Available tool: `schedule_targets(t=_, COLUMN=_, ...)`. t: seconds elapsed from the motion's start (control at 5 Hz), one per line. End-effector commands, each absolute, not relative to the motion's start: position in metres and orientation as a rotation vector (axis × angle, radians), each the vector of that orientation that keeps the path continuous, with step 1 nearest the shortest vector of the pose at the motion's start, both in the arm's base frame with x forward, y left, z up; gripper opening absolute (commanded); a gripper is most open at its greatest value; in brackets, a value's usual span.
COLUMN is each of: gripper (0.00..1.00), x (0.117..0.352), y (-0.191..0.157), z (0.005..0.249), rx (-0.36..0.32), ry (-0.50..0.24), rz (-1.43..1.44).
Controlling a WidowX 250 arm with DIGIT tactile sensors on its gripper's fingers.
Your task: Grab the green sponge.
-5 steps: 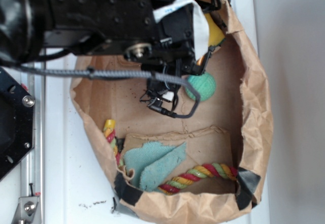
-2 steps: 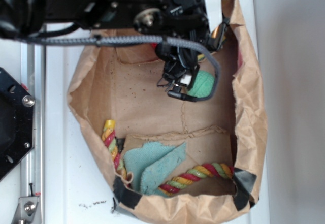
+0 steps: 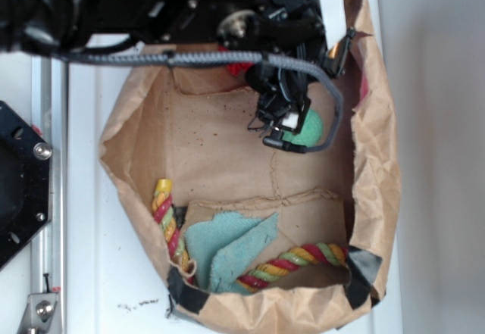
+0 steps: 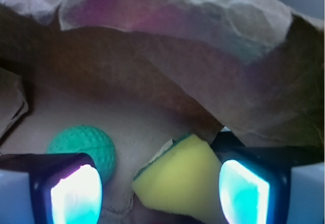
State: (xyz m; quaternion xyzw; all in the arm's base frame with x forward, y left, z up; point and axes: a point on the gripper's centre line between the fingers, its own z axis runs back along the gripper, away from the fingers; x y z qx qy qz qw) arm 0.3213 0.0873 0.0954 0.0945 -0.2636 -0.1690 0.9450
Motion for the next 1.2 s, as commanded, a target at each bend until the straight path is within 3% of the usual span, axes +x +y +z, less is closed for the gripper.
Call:
schedule_targets(t=0.0, gripper=1.00, x=0.342, y=0.093, z=0.096, rx=0.274, ry=-0.621, rz=-0.470)
schedule_targets(t=0.6, gripper=1.00, x=0.349, y=0.094, z=0.054, rx=0.258, ry=-0.506, rz=-0.508)
schedule_targets(t=0.8, gripper=1.00, x=0.347, y=0.094, z=0.054, rx=0.243, ry=-0.493, rz=-0.487)
schedule_targets(t=1.0, gripper=0.00, x=0.345, y=0.096, z=0.059, rx=0.249, ry=-0.516, rz=-0.446)
